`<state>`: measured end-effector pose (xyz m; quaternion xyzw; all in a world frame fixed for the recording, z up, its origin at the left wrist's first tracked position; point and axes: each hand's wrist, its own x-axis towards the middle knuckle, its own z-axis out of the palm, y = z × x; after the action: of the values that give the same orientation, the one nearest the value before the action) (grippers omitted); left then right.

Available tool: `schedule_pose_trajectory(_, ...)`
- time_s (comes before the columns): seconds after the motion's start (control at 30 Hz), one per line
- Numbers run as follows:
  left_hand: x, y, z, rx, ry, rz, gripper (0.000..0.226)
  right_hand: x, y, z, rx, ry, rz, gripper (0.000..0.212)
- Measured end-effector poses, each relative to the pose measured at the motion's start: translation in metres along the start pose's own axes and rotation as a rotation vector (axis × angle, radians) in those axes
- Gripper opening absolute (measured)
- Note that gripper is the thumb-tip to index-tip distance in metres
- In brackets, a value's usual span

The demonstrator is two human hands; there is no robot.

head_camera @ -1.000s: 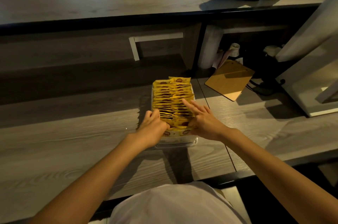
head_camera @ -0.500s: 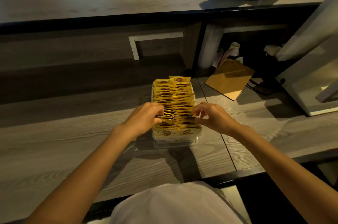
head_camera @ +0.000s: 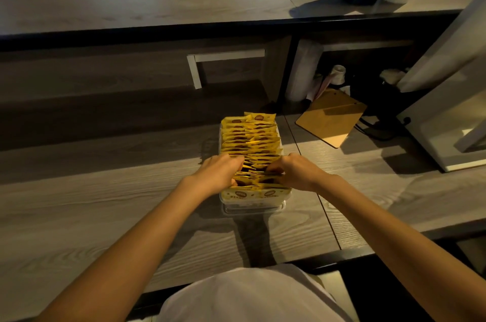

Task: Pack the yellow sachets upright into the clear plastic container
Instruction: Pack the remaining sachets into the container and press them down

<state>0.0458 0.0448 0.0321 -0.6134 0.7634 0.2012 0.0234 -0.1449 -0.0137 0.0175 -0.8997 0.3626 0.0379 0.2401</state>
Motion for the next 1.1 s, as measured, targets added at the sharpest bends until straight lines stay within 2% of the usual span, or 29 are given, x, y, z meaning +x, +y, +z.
schedule_pose_trajectory(0.1, 0.004, -0.002, 0.002, -0.001, -0.003, -0.022, 0.023, 0.001, 0.001, 0.001, 0.003, 0.004, 0.018, 0.027)
schedule_pose_trajectory(0.27, 0.012, -0.010, -0.009, -0.043, -0.098, -0.065, 0.029, 0.004, 0.001, -0.009, 0.020, 0.021, 0.031, 0.028)
schedule_pose_trajectory(0.47, 0.011, -0.010, 0.002, -0.019, -0.148, -0.010, 0.027, -0.001, 0.001, 0.000, -0.016, -0.015, 0.023, 0.028)
schedule_pose_trajectory(0.53, 0.010, -0.015, 0.004, -0.057, -0.169, 0.005, 0.028, -0.003, 0.001, 0.002, -0.012, -0.017, 0.026, 0.028)
schedule_pose_trajectory(0.6, 0.009, -0.016, 0.000, -0.193, -0.167, 0.018, 0.027, -0.004, 0.001, -0.001, 0.030, -0.035, 0.022, 0.028)
schedule_pose_trajectory(0.7, 0.007, -0.011, -0.003, -0.329, -0.060, -0.004, 0.026, -0.006, 0.000, -0.005, 0.143, -0.002, 0.053, 0.028)
schedule_pose_trajectory(0.8, 0.005, -0.012, 0.008, -0.213, 0.081, 0.003, 0.023, -0.008, -0.001, 0.000, 0.170, 0.077, 0.090, 0.027)
schedule_pose_trajectory(0.93, 0.000, -0.016, 0.032, 0.027, 0.300, 0.101, 0.023, -0.011, -0.003, 0.006, 0.124, 0.101, 0.076, 0.027)
schedule_pose_trajectory(1.0, -0.002, -0.017, 0.040, 0.127, 0.382, 0.151, 0.014, -0.012, -0.004, 0.007, 0.094, 0.098, 0.062, 0.028)
schedule_pose_trajectory(1.1, -0.002, -0.017, 0.039, 0.142, 0.400, 0.184, 0.012, -0.014, -0.005, 0.006, 0.072, 0.093, 0.028, 0.028)
